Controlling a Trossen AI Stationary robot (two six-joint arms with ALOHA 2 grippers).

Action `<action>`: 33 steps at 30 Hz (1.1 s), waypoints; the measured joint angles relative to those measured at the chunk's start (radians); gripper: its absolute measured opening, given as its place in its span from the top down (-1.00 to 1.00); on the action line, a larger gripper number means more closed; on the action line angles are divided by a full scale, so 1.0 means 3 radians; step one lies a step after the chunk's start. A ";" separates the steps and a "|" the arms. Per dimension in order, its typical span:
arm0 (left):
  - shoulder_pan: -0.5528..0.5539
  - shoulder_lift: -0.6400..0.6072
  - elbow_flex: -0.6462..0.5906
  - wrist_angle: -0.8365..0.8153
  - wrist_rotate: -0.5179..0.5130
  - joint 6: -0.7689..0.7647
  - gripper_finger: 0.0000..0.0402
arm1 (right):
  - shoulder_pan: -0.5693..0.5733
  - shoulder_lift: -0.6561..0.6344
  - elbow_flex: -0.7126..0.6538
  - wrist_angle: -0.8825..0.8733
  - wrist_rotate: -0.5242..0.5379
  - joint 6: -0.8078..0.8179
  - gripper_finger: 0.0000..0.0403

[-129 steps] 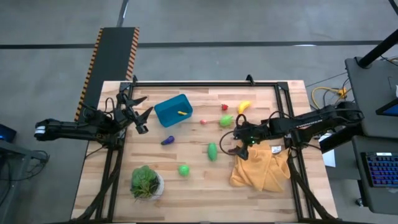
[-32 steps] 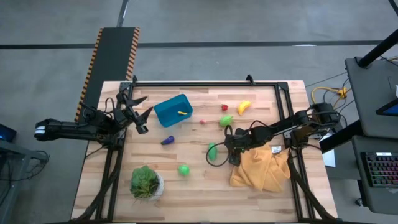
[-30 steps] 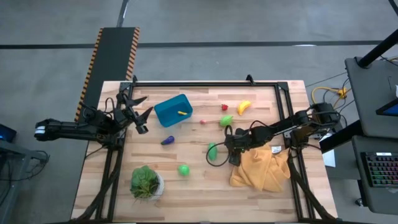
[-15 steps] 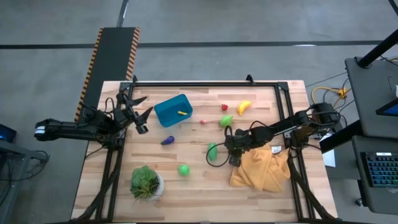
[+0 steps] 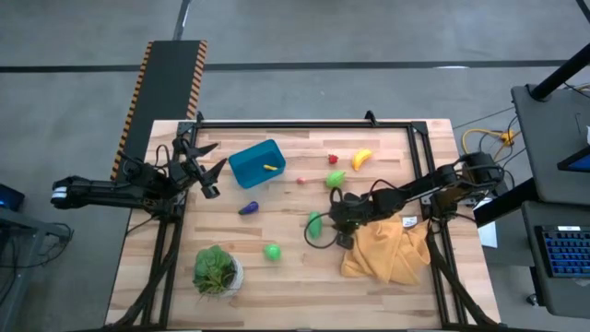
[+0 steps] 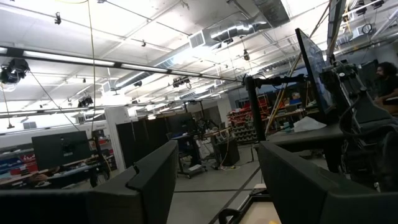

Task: Pick and placing Produce into tupperware
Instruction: Put the cherry into the blue bin

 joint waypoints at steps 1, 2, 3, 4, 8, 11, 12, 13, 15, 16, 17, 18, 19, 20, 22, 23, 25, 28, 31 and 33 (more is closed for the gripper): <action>0.0001 -0.0001 0.0000 0.0001 0.0001 0.0000 -0.04 | -0.0001 -0.0015 0.0000 0.0052 0.0007 0.0001 0.88; 0.0000 -0.0001 0.0000 0.0000 0.0001 -0.0001 -0.04 | -0.0001 -0.0032 0.0000 0.0117 0.0015 -0.0001 0.88; 0.0001 -0.0001 0.0000 0.0000 0.0001 -0.0001 -0.04 | -0.0001 -0.0049 0.0000 0.0208 0.0031 -0.0013 0.89; 0.0001 -0.0001 0.0000 -0.0001 0.0001 -0.0003 -0.04 | -0.0001 -0.0073 0.0001 0.0290 0.0049 -0.0038 0.89; 0.0000 0.0013 0.0001 -0.0045 0.0001 -0.0138 -0.04 | -0.0002 -0.0148 0.0003 0.0510 0.0101 -0.0223 0.89; 0.0000 0.0020 0.0003 -0.0141 0.0002 -0.0211 -0.04 | -0.0010 -0.0206 0.0003 0.0579 0.0115 -0.0318 0.89; 0.0000 0.0020 0.0023 -0.0226 0.0002 -0.0235 -0.04 | -0.0017 -0.0224 0.0005 0.0588 0.0129 -0.0328 0.89; 0.0000 0.0018 0.0053 -0.0327 0.0002 -0.0292 -0.04 | -0.0016 -0.0239 0.0005 0.0578 0.0163 -0.0333 0.89; 0.0000 0.0017 0.0141 -0.0585 0.0003 -0.0415 -0.04 | -0.0019 -0.0264 0.0005 0.0583 0.0220 -0.0353 0.89; 0.0001 0.0016 0.0190 -0.0719 0.0003 -0.0481 -0.04 | -0.0022 -0.0282 0.0005 0.0574 0.0245 -0.0381 0.89; 0.0001 0.0014 0.0250 -0.0881 0.0010 -0.0559 -0.04 | -0.0022 -0.0298 0.0005 0.0579 0.0276 -0.0407 0.89; 0.0001 0.0018 0.0322 -0.1075 0.0027 -0.0647 -0.04 | -0.0022 -0.0316 0.0005 0.0584 0.0306 -0.0432 0.89; 0.0001 0.0022 0.0392 -0.1261 0.0038 -0.0735 -0.04 | -0.0022 -0.0332 0.0005 0.0581 0.0346 -0.0459 0.89; 0.0001 0.0020 0.0448 -0.1428 0.0047 -0.0812 -0.04 | -0.0023 -0.0344 0.0005 0.0583 0.0387 -0.0481 0.89; 0.0001 0.0020 0.0536 -0.1707 0.0075 -0.0946 -0.04 | -0.0024 -0.0369 0.0005 0.0580 0.0461 -0.0522 0.89; 0.0000 0.0020 0.0568 -0.1804 0.0099 -0.0990 -0.04 | -0.0024 -0.0379 0.0005 0.0584 0.0475 -0.0533 0.89; 0.0000 0.0024 0.0587 -0.1854 0.0122 -0.0993 -0.04 | -0.0025 -0.0392 0.0005 0.0581 0.0497 -0.0593 0.89; 0.0000 0.0108 0.0573 -0.1711 0.0124 -0.0881 -0.04 | -0.0027 -0.0403 0.0005 0.0583 0.0549 -0.0673 0.89; 0.0000 0.0172 0.0563 -0.1618 0.0125 -0.0749 -0.04 | -0.0048 -0.0420 0.0005 0.0584 0.0550 -0.0676 0.89; 0.0000 0.0217 0.0566 -0.1602 0.0126 -0.0718 -0.04 | -0.0061 -0.0430 0.0005 0.0583 0.0550 -0.0679 0.89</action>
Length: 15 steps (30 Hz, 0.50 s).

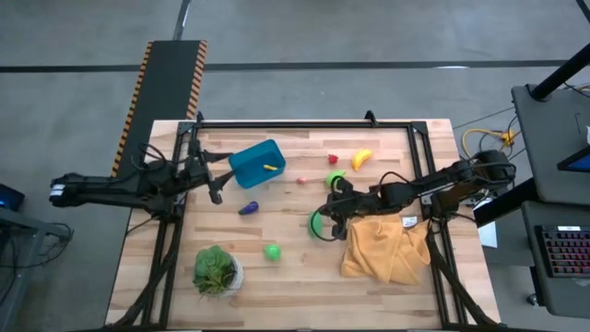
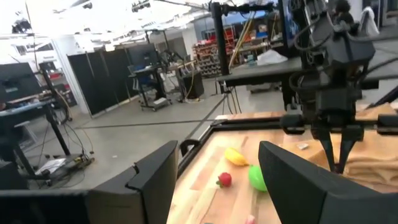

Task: Pick and placing Produce into tupperware
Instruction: Put the cherry into the blue bin

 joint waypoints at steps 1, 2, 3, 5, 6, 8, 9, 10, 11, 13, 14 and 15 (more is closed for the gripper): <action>0.0000 0.0022 0.0001 0.0017 0.0000 0.0001 -0.04 | -0.0001 -0.0006 0.0000 0.0000 0.0001 -0.0006 0.89; 0.0000 0.0045 0.0001 0.0063 -0.0001 0.0003 -0.04 | -0.0003 -0.0008 0.0000 0.0002 0.0005 -0.0019 0.89; 0.0000 0.0066 0.0001 0.0105 -0.0001 0.0005 -0.04 | -0.0008 -0.0011 0.0000 0.0009 0.0006 -0.0031 0.89; 0.0000 0.0103 -0.0006 0.0140 -0.0001 0.0018 -0.04 | -0.0022 -0.0013 0.0000 0.0026 0.0008 -0.0055 0.89; 0.0001 0.0123 -0.0007 0.0145 -0.0001 0.0021 -0.04 | -0.0030 -0.0013 0.0000 0.0038 0.0021 -0.0062 0.89; 0.0000 0.0164 -0.0001 0.0139 0.0000 0.0023 -0.04 | -0.0045 -0.0013 0.0001 0.0076 0.0088 -0.0102 0.89; 0.0000 0.0182 0.0007 0.0142 0.0000 0.0023 -0.04 | -0.0056 -0.0013 0.0001 0.0104 0.0116 -0.0132 0.89; 0.0000 0.0193 0.0012 0.0152 0.0000 0.0023 -0.04 | -0.0062 -0.0013 0.0001 0.0139 0.0146 -0.0164 0.89; 0.0000 0.0202 0.0017 0.0161 0.0000 0.0023 -0.04 | -0.0067 -0.0013 0.0001 0.0179 0.0178 -0.0189 0.89; 0.0001 0.0224 0.0020 0.0167 -0.0001 0.0023 -0.04 | -0.0090 -0.0013 0.0001 0.0268 0.0213 -0.0269 0.89; 0.0000 0.0232 0.0020 0.0161 0.0000 0.0023 -0.04 | -0.0102 -0.0013 0.0001 0.0322 0.0237 -0.0289 0.89; 0.0000 0.0240 0.0020 0.0157 0.0000 0.0023 -0.04 | -0.0117 -0.0013 0.0001 0.0373 0.0251 -0.0320 0.89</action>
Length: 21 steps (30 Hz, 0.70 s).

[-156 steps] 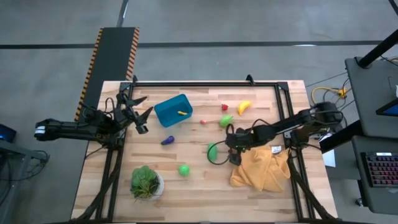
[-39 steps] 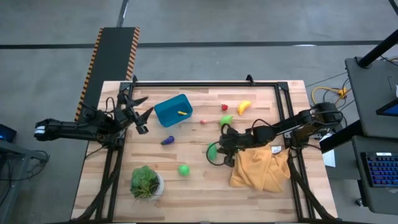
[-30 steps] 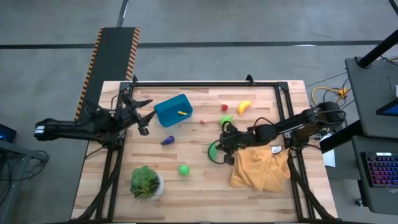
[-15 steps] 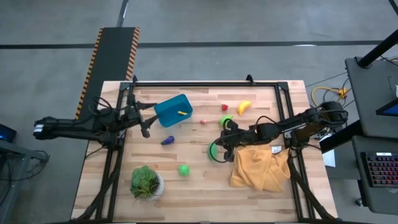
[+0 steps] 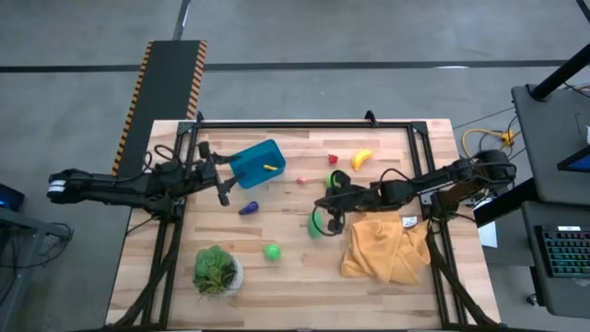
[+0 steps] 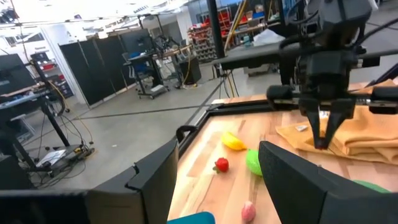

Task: Pick and placing Produce into tupperware
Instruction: Put the cherry into the blue bin

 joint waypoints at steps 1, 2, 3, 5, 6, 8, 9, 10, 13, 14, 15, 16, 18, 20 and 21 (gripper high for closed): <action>0.0000 0.0002 0.0000 0.0001 0.0000 0.0000 -0.04 | -0.0017 0.0000 0.0000 0.0045 0.0006 -0.0034 0.89; 0.0000 -0.0001 0.0000 0.0001 0.0000 0.0000 -0.04 | -0.0037 -0.0001 0.0000 0.0090 0.0009 -0.0074 0.89; 0.0001 -0.0004 0.0000 0.0001 0.0000 0.0000 -0.04 | -0.0056 -0.0001 0.0000 0.0140 0.0012 -0.0115 0.89; 0.0000 -0.0005 0.0000 0.0005 -0.0001 0.0000 -0.04 | -0.0097 -0.0001 0.0000 0.0236 0.0015 -0.0177 0.89; 0.0001 -0.0010 0.0000 0.0001 -0.0001 0.0000 -0.04 | -0.0119 -0.0001 0.0000 0.0273 0.0015 -0.0205 0.89; 0.0000 -0.0023 0.0000 -0.0001 -0.0001 0.0000 -0.04 | -0.0179 -0.0001 0.0000 0.0347 0.0013 -0.0257 0.89; 0.0001 -0.0026 0.0000 0.0006 -0.0001 0.0000 -0.04 | -0.0210 -0.0001 0.0000 0.0400 0.0013 -0.0283 0.89; 0.0001 -0.0027 0.0000 0.0006 -0.0001 0.0000 -0.04 | -0.0245 -0.0001 0.0000 0.0456 0.0013 -0.0309 0.89; 0.0000 -0.0025 0.0000 0.0001 -0.0001 0.0000 -0.04 | -0.0340 -0.0001 0.0000 0.0623 0.0014 -0.0410 0.89; 0.0001 -0.0022 0.0000 0.0002 -0.0001 0.0000 -0.04 | -0.0373 0.0000 0.0000 0.0669 0.0014 -0.0447 0.89; 0.0000 -0.0022 0.0000 -0.0001 -0.0001 0.0000 -0.04 | -0.0404 0.0002 0.0000 0.0724 0.0012 -0.0467 0.89; 0.0000 -0.0022 0.0000 -0.0005 -0.0001 0.0000 -0.04 | -0.0437 0.0005 0.0000 0.0773 0.0008 -0.0486 0.89; 0.0000 -0.0016 0.0000 0.0004 -0.0001 0.0000 -0.04 | -0.0505 0.0006 0.0001 0.0817 -0.0030 -0.0531 0.89; 0.0000 -0.0023 0.0000 -0.0007 -0.0001 0.0000 -0.04 | -0.0576 0.0009 0.0001 0.0845 -0.0100 -0.0553 0.89; 0.0000 -0.0027 0.0000 -0.0008 -0.0001 0.0000 -0.04 | -0.0610 0.0009 0.0001 0.0866 -0.0132 -0.0552 0.89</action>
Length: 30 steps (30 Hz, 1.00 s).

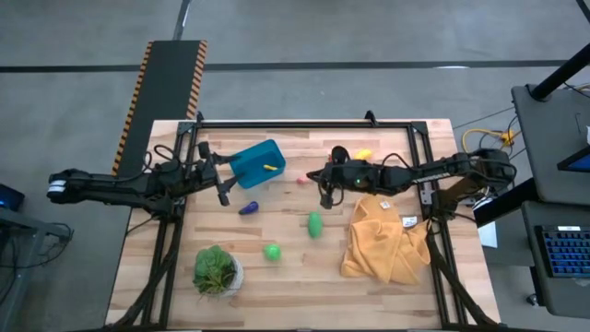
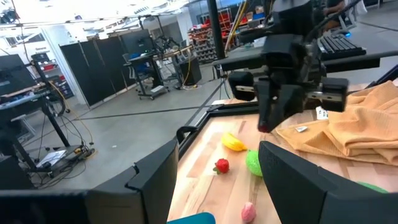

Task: Pick and placing Produce into tupperware
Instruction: Put the cherry into the blue bin

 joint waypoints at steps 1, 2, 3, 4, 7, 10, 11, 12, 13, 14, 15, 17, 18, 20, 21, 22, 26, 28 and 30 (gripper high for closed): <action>0.0000 0.0001 0.0000 0.0010 0.0000 -0.0001 -0.04 | -0.0032 0.0000 0.0000 0.0028 -0.0032 0.0001 0.89; 0.0000 0.0003 0.0000 0.0016 0.0000 0.0000 -0.04 | -0.0061 0.0000 0.0000 0.0066 -0.0063 0.0001 0.89; 0.0000 0.0003 0.0000 0.0015 0.0000 0.0000 -0.04 | -0.0083 0.0000 0.0000 0.0108 -0.0070 -0.0002 0.89; 0.0000 0.0001 0.0000 0.0018 -0.0002 0.0005 -0.04 | -0.0107 0.0000 0.0000 0.0143 -0.0075 -0.0014 0.89; 0.0000 0.0018 0.0000 0.0079 -0.0009 0.0133 -0.04 | -0.0163 0.0001 0.0000 0.0241 -0.0078 -0.0066 0.89; 0.0000 0.0036 0.0000 0.0085 -0.0009 0.0149 -0.04 | -0.0210 0.0001 0.0000 0.0330 -0.0159 -0.0108 0.89; 0.0000 0.0046 0.0000 0.0087 -0.0009 0.0151 -0.04 | -0.0223 0.0001 0.0001 0.0340 -0.0204 -0.0110 0.89; 0.0000 0.0050 -0.0001 0.0086 -0.0009 0.0153 -0.04 | -0.0235 0.0001 0.0001 0.0341 -0.0232 -0.0110 0.89; 0.0001 0.0050 -0.0002 0.0083 -0.0009 0.0153 -0.04 | -0.0247 0.0001 0.0001 0.0341 -0.0237 -0.0110 0.89; 0.0000 0.0051 -0.0003 0.0084 -0.0009 0.0154 -0.04 | -0.0257 0.0001 0.0001 0.0341 -0.0239 -0.0113 0.89; 0.0000 0.0054 -0.0003 0.0093 -0.0009 0.0154 -0.04 | -0.0270 0.0001 0.0001 0.0341 -0.0240 -0.0119 0.89; 0.0000 0.0053 -0.0003 0.0099 -0.0009 0.0154 -0.04 | -0.0293 0.0003 0.0001 0.0362 -0.0244 -0.0120 0.89; 0.0000 0.0050 -0.0004 0.0104 -0.0009 0.0154 -0.04 | -0.0300 0.0004 0.0001 0.0384 -0.0253 -0.0124 0.89; 0.0000 0.0049 -0.0004 0.0146 -0.0009 0.0155 -0.04 | -0.0311 0.0036 0.0002 0.0494 -0.0335 -0.0155 0.89; 0.0000 0.0046 -0.0004 0.0157 -0.0009 0.0155 -0.04 | -0.0311 0.0063 0.0010 0.0554 -0.0382 -0.0166 0.89; 0.0000 0.0045 -0.0004 0.0166 -0.0009 0.0156 -0.04 | -0.0310 0.0099 0.0038 0.0559 -0.0403 -0.0169 0.89; 0.0000 0.0047 -0.0005 0.0166 -0.0009 0.0156 -0.04 | -0.0321 0.0348 0.0304 0.0486 -0.0428 -0.0256 0.89; 0.0000 0.0047 -0.0005 0.0171 -0.0009 0.0156 -0.04 | -0.0324 0.0522 0.0495 0.0386 -0.0424 -0.0338 0.89; 0.0000 0.0042 -0.0005 0.0166 -0.0009 0.0156 -0.04 | -0.0341 0.0675 0.0684 0.0298 -0.0423 -0.0372 0.89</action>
